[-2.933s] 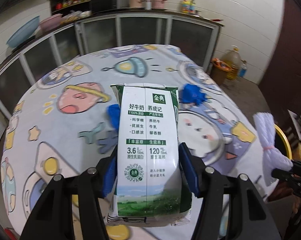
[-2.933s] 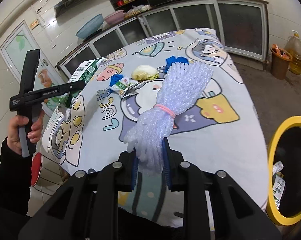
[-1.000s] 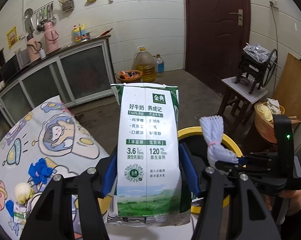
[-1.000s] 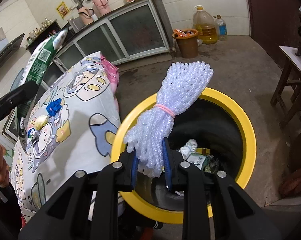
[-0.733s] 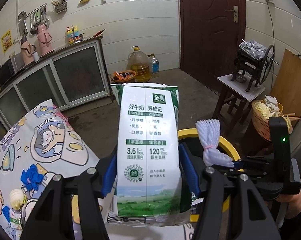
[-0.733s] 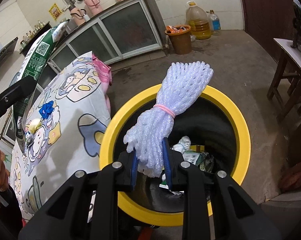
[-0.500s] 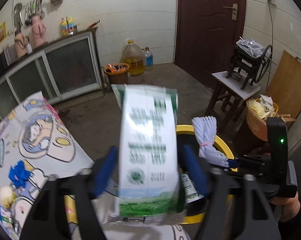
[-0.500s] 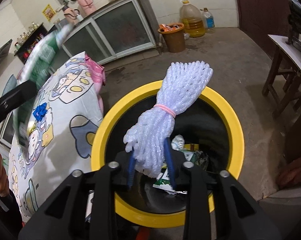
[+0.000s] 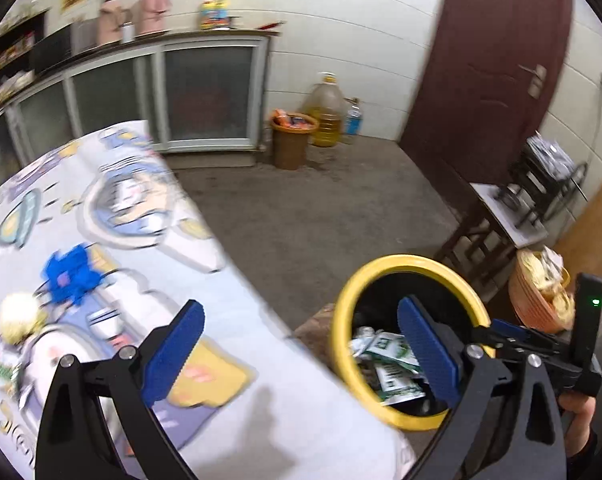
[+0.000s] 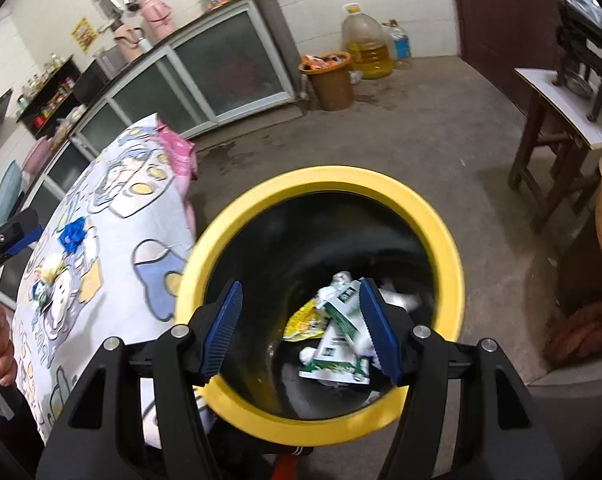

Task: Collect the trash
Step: 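Open both tools to drop the carton and net into the bin, then grasp the green snack wrapper with the left tool while the right tool grasps the blue glove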

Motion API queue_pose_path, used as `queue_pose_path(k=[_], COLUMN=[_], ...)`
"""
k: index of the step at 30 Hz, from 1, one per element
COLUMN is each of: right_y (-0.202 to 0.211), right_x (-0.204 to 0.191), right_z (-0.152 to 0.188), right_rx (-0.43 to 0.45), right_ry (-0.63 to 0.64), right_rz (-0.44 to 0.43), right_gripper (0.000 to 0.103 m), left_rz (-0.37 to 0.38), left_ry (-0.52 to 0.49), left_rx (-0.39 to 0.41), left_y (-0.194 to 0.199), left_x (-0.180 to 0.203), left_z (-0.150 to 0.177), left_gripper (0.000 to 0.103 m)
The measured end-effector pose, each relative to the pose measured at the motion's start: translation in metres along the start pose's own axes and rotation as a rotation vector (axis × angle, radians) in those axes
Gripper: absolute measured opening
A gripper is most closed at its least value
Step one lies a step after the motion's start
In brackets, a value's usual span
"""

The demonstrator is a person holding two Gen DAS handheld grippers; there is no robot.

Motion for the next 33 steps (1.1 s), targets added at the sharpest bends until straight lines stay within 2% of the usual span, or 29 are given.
queue_pose_path(k=[5,7,15,18,23,29,33], right_y=[0.001,0.0,-0.018,-0.026,-0.039,-0.056,-0.072], right_x=[-0.035,-0.057,-0.166,-0.204,-0.257,-0.312,-0.346], right_z=[-0.004,-0.006,0.0,0.005,0.012,0.014,0.012], right_rx=[0.01,0.012,-0.01,-0.026,-0.042,-0.056,-0.061], right_ry=[0.06,0.096,0.258,0.312,0.389,0.466,0.514], right_rz=[-0.042,-0.069,-0.205,-0.244,-0.294,-0.345,-0.384], right_gripper=[0.059,0.059,0.06,0.06,0.06,0.061,0.064], left_rz=[-0.119,-0.194,-0.429,-0.456,-0.431,-0.357,-0.35], left_ry=[0.05,0.069,0.129,0.171,0.253,0.347,0.379], left_rx=[0.015,0.03,0.052,0.034,0.012,0.014,0.003], left_y=[0.032,0.053,0.134,0.15,0.155,0.136,0.12], left_x=[-0.077,-0.116,-0.246,-0.272,-0.293,-0.289,-0.292], left_z=[0.013,0.022,0.071,0.096,0.123,0.121,0.117], left_gripper=[0.094,0.094,0.095,0.095,0.095,0.095,0.095])
Point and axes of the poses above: each gripper's, at about its wrist camera, not at the fingertips, and y roughly against the way its jaws point, x to its right, z to its underside, the point moved 10 cm from there along -y, roughly the way its jaws point, and after that the axes turned 7 degrees about x, right-handed, at the moved point
